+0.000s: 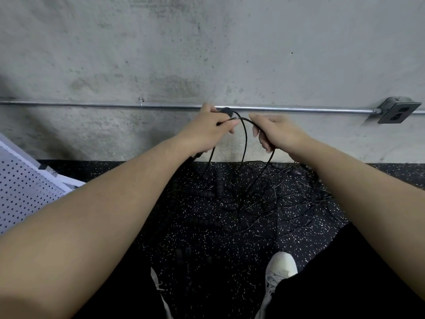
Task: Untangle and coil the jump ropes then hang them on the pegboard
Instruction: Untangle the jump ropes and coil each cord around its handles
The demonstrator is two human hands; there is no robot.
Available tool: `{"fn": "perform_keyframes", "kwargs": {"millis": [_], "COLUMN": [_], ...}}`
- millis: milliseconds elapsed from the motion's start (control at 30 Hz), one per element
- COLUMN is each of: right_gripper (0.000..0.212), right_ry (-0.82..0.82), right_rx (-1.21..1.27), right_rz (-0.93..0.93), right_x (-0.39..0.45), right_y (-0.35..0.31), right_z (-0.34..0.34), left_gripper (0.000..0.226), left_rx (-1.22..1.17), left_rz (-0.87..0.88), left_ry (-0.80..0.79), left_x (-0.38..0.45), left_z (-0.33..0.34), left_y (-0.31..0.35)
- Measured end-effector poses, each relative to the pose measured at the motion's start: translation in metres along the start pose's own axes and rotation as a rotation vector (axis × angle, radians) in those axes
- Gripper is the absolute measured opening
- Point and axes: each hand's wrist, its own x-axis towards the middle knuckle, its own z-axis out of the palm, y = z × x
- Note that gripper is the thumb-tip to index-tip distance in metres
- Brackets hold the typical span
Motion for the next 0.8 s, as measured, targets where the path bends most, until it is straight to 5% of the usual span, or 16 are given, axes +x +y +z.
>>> {"fn": "perform_keyframes", "kwargs": {"millis": [167,300,433,600,800], "right_gripper": [0.058,0.050,0.053,0.043,0.069], "right_ry": [-0.168,-0.060,0.039,0.043,-0.008], "right_rx": [-0.181,-0.221,-0.183,-0.175,0.020], "right_rz": [0.147,0.117,0.043,-0.093,0.024], "right_x": [-0.005,-0.005,-0.003,-0.002,-0.007], "right_y": [0.016,0.021,0.013,-0.002,0.001], "right_z": [-0.013,-0.022,-0.018,0.002,-0.007], "left_gripper": [0.033,0.027,0.036,0.024,0.038], "left_rx": [-0.043,0.167,0.134,0.063,-0.030], "left_rz": [-0.114,-0.147,-0.138,0.024,0.042], "left_ry": [0.042,-0.122,-0.221,-0.195,0.002], "left_x": [0.002,-0.001,-0.006,-0.006,0.002], "left_z": [-0.016,-0.014,-0.003,0.021,0.012], "left_y": [-0.016,-0.028,-0.016,0.016,0.020]}}
